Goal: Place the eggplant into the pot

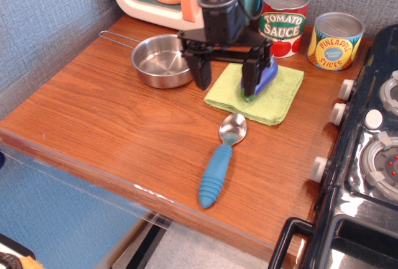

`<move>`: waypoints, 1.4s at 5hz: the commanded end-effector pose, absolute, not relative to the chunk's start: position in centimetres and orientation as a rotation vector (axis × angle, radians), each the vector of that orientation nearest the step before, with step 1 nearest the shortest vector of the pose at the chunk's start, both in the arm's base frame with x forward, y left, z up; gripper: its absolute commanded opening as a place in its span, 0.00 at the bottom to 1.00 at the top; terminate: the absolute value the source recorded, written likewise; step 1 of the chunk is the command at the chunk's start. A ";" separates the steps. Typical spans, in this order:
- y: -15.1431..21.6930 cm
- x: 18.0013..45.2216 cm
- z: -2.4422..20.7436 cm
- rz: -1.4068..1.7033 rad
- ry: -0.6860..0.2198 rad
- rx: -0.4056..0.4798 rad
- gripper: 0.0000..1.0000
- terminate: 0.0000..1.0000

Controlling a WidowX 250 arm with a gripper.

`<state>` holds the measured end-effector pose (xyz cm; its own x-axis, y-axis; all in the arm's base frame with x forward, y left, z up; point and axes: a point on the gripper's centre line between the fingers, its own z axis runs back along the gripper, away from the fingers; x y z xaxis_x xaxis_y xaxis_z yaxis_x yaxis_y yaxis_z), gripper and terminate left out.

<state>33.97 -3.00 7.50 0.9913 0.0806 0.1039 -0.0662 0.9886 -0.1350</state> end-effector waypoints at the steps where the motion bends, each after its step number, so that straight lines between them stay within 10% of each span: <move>1: -3.4 38.6 7.8 0.100 -0.171 -0.124 1.00 0.00; 4: -3.9 41.5 4.5 0.129 -0.150 -0.054 1.00 0.00; 5: -3.9 42.2 4.6 0.119 -0.154 -0.038 0.00 0.00; 7: -4.1 42.0 6.4 0.083 -0.178 -0.048 0.00 0.00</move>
<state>41.16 -4.24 2.97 0.9919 0.0929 0.0865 -0.0890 0.9949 -0.0479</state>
